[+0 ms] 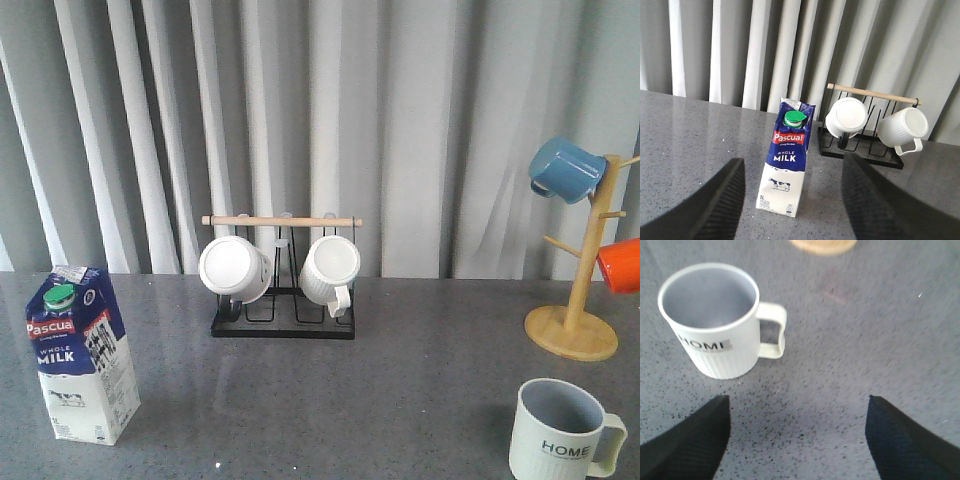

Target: Place milk next to cup

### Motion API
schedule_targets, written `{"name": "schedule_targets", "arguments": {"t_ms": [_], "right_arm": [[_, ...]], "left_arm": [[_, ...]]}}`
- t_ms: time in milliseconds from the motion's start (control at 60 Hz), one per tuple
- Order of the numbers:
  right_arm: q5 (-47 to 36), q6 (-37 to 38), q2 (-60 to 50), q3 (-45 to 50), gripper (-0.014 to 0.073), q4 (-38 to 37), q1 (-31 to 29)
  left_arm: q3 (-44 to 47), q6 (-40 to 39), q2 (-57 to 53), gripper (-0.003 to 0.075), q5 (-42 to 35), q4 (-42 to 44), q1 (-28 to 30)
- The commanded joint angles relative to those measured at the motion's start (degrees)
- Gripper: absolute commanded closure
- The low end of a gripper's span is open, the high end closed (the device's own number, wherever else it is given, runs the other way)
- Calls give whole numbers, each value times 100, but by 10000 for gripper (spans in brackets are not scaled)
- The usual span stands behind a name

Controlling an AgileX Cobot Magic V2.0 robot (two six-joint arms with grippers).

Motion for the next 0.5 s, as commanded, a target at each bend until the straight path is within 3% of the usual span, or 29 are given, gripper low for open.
{"name": "schedule_targets", "arguments": {"t_ms": [0, 284, 484], "right_arm": [[-909, 231, 173, 28, 57, -202, -37], [-1633, 294, 1197, 38, 60, -548, -58], [-1833, 484, 1463, 38, 86, -653, -545]], "left_arm": [[-176, 2, 75, 302, -391, -27, 9], [-176, 2, 75, 302, -391, -22, 9], [-176, 2, 75, 302, -288, -17, 9]]}}
